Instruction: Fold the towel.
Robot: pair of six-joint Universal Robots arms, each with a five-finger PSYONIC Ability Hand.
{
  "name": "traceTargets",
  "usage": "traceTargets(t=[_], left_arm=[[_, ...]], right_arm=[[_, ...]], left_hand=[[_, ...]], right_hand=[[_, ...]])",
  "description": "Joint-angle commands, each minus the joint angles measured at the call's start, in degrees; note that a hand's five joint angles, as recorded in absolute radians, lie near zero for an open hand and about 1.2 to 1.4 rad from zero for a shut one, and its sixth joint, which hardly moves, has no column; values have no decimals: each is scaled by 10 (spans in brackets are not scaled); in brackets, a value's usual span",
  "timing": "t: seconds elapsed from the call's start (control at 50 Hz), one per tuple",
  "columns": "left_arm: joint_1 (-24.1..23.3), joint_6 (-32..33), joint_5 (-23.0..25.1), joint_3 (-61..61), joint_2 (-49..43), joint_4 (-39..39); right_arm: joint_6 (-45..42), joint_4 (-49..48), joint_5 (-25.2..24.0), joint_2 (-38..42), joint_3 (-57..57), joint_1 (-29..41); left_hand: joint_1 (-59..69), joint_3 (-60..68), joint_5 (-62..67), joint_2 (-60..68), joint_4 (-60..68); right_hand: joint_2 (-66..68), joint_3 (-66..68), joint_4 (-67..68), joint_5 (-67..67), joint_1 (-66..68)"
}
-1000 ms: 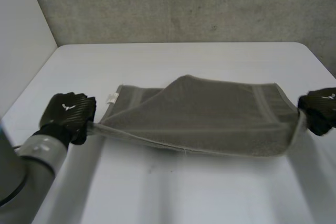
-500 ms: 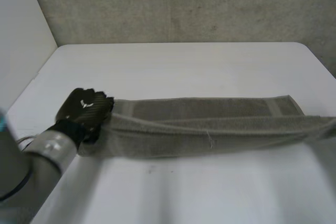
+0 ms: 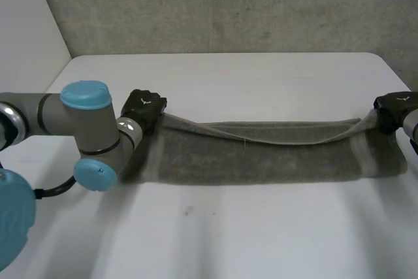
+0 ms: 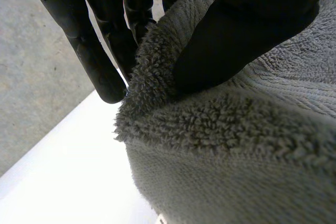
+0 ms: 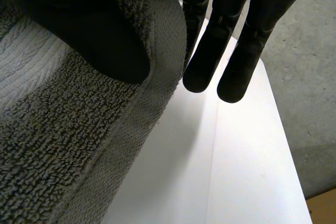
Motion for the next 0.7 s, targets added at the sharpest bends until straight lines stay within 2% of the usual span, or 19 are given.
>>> traceTargets(t=[0.02, 0.04, 0.06, 0.08, 0.1, 0.12, 0.24, 0.38, 0.5, 0.62, 0.64, 0.66, 0.68, 0.7], left_arm=[[-1, 0, -1, 36, -32, -15], [-1, 0, -1, 36, -32, -15], [0, 0, -1, 37, -32, -15], [0, 0, -2, 37, -32, -14], [0, 0, -2, 37, -32, -14], [0, -1, -3, 39, -32, -14], [0, -4, -7, 49, -15, -13], [9, -6, -16, 45, 31, -14], [18, -8, -41, 19, 63, -25], [20, -10, -42, -46, 101, -40], [20, -10, -42, -46, 101, -40], [19, -12, -41, -67, 113, -44], [16, -15, -41, -87, 125, -47], [16, -15, -41, -87, 126, -47]], right_arm=[[-3, -11, 31, 17, -20, 5], [-3, -11, 39, 18, -22, 8], [-3, -11, 45, 18, -24, 13], [-3, -11, 45, 18, -24, 13], [-3, -11, 51, 17, -27, 16], [0, -11, 53, 16, -32, 17], [7, -13, 55, 1, -49, 17], [70, -45, 55, -61, -55, 10], [70, -44, 48, -85, -40, 9], [49, -24, 34, -93, -2, 11], [34, -4, 20, -94, 11, 15], [23, 20, 1, -95, 23, 16], [23, 20, 1, -95, 23, 16], [15, 42, -19, -95, 30, 17]], left_hand=[[112, 103, 106, 102, 103], [112, 103, 106, 102, 103], [-10, -18, -15, -19, -19], [-316, -324, -321, -325, -325], [-319, -327, -324, -328, -328], [-588, -597, -594, -598, -597], [-588, -596, -593, -597, -597], [-588, -596, -593, -597, -597], [-588, -596, -593, -597, -597], [-580, -588, -585, -589, -588], [-580, -588, -585, -589, -588], [-565, -573, -570, -574, -573], [-563, -571, -568, -572, -572], [-563, -571, -568, -572, -572]], right_hand=[[116, 122, 114, 130, 8], [108, 114, 107, 122, 0], [-150, -144, -152, -136, -258], [-152, -147, -154, -139, -261], [-522, -516, -524, -508, -631], [-584, -578, -586, -570, -692], [-584, -578, -586, -570, -692], [-584, -578, -586, -570, -692], [-584, -578, -586, -570, -692], [-584, -578, -586, -570, -692], [-574, -568, -575, -560, -682], [-476, -471, -478, -463, -585], [-475, -470, -477, -462, -584], [-389, -383, -391, -375, -497]])
